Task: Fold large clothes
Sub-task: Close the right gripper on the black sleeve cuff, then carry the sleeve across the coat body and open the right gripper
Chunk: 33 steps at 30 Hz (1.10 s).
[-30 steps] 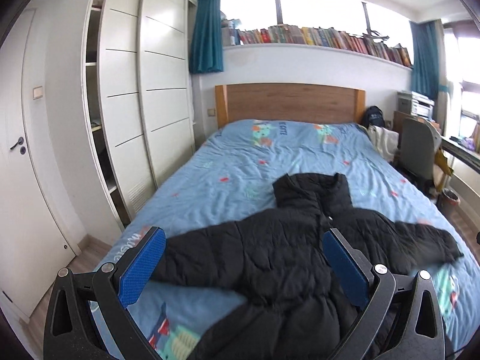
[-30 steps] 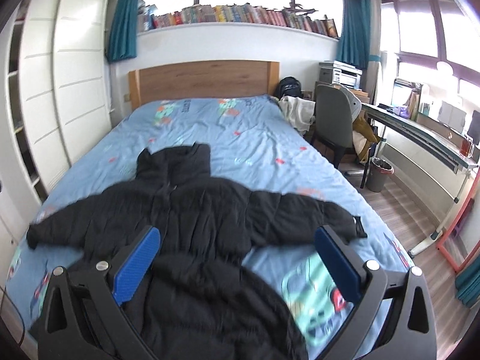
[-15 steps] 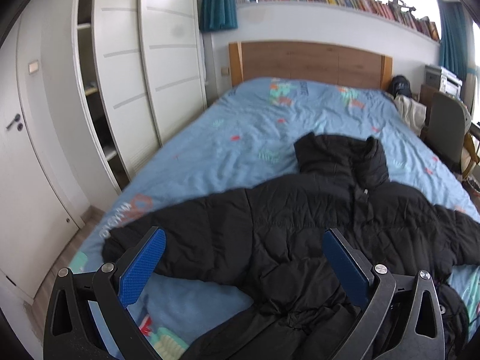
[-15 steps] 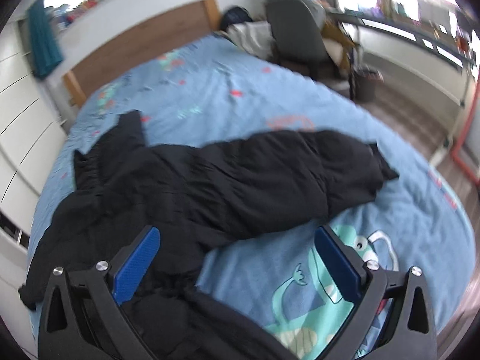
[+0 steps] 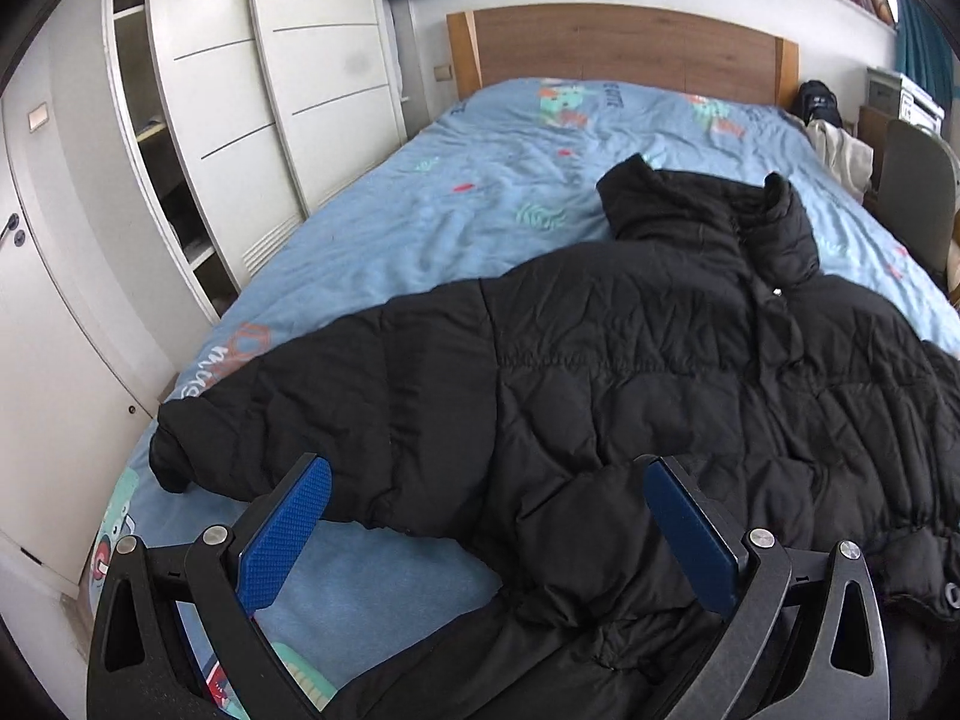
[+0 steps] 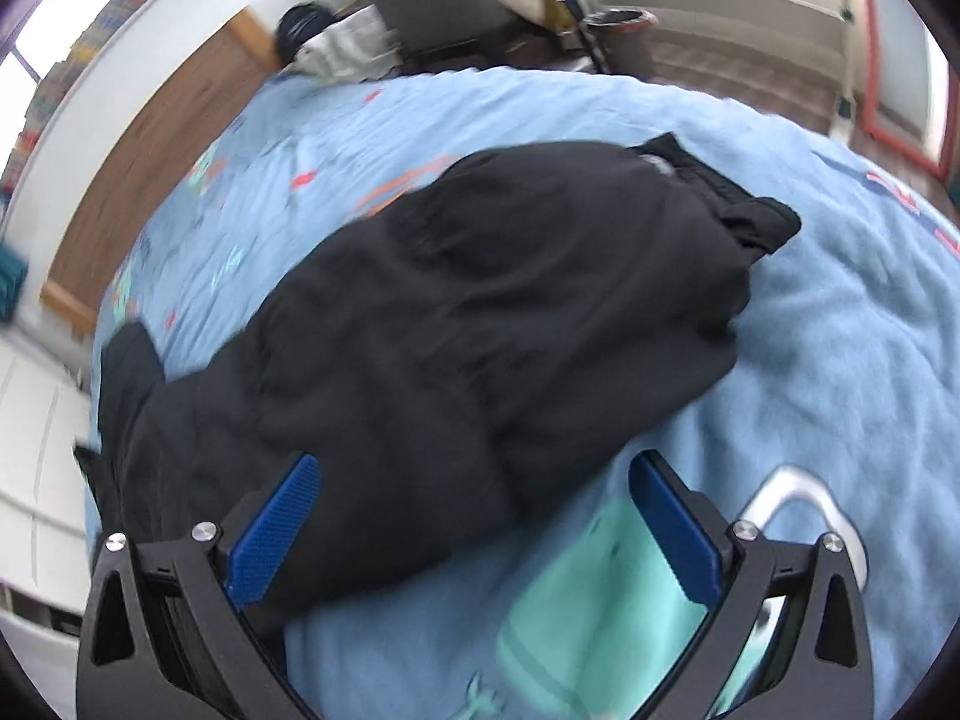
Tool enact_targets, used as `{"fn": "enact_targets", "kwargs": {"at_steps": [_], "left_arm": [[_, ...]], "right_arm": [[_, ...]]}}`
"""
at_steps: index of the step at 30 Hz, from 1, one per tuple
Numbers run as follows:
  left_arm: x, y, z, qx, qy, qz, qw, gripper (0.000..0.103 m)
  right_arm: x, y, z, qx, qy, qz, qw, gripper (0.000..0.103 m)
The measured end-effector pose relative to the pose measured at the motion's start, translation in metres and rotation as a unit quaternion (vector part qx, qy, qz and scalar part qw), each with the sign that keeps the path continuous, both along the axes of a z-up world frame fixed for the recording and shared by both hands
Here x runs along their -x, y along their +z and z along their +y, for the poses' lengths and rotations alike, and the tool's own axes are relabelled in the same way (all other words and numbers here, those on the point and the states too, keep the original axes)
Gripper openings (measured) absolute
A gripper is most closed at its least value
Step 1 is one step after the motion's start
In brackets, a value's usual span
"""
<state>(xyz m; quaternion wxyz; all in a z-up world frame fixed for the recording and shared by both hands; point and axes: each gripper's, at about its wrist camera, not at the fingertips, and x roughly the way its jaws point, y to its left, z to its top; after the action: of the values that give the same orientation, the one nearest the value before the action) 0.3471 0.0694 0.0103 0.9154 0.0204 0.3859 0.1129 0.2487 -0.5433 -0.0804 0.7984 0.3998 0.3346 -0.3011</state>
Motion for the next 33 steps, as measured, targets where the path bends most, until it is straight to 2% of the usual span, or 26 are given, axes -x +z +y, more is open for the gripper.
{"fn": "enact_targets", "kwargs": {"at_steps": [7, 10, 12, 15, 17, 18, 20, 23, 26, 33], "left_arm": [[-0.011, -0.013, -0.001, -0.008, 0.002, 0.013, 0.9999, 0.103], [-0.012, -0.017, -0.004, -0.015, -0.001, 0.017, 0.9997, 0.103], [-0.012, -0.02, -0.006, -0.022, -0.005, 0.02, 0.9995, 0.103], [-0.012, -0.024, -0.006, -0.026, -0.008, 0.026, 0.9993, 0.103], [-0.014, -0.028, -0.006, -0.024, -0.006, 0.03, 0.9992, 0.103], [-0.014, -0.028, -0.006, -0.023, -0.005, 0.032, 0.9992, 0.103], [-0.012, -0.03, -0.005, -0.02, -0.003, 0.036, 0.9992, 0.103], [-0.007, -0.028, -0.005, -0.018, -0.004, 0.036, 0.9992, 0.103], [0.0, -0.027, -0.004, -0.022, -0.006, 0.035, 0.9991, 0.103], [0.013, -0.02, 0.006, -0.008, 0.003, 0.03, 0.9995, 0.103]], "right_arm": [[0.006, -0.021, -0.044, -0.051, -0.057, -0.07, 0.995, 0.103], [0.005, -0.028, -0.053, -0.059, -0.077, -0.094, 0.991, 0.103], [0.003, -0.03, -0.056, -0.053, -0.082, -0.097, 0.99, 0.097], [0.0, -0.031, -0.061, -0.048, -0.084, -0.096, 0.991, 0.079], [0.0, -0.03, -0.065, -0.05, -0.08, -0.101, 0.99, 0.056], [-0.002, -0.029, -0.065, -0.048, -0.078, -0.101, 0.991, 0.052], [-0.006, -0.024, -0.061, -0.03, -0.069, -0.099, 0.992, 0.036], [-0.017, -0.008, -0.049, 0.009, -0.049, -0.087, 0.995, 0.021], [-0.026, 0.012, -0.039, 0.045, -0.035, -0.08, 0.995, 0.015], [-0.051, 0.072, 0.001, 0.115, 0.034, -0.097, 0.988, 0.013]]}}
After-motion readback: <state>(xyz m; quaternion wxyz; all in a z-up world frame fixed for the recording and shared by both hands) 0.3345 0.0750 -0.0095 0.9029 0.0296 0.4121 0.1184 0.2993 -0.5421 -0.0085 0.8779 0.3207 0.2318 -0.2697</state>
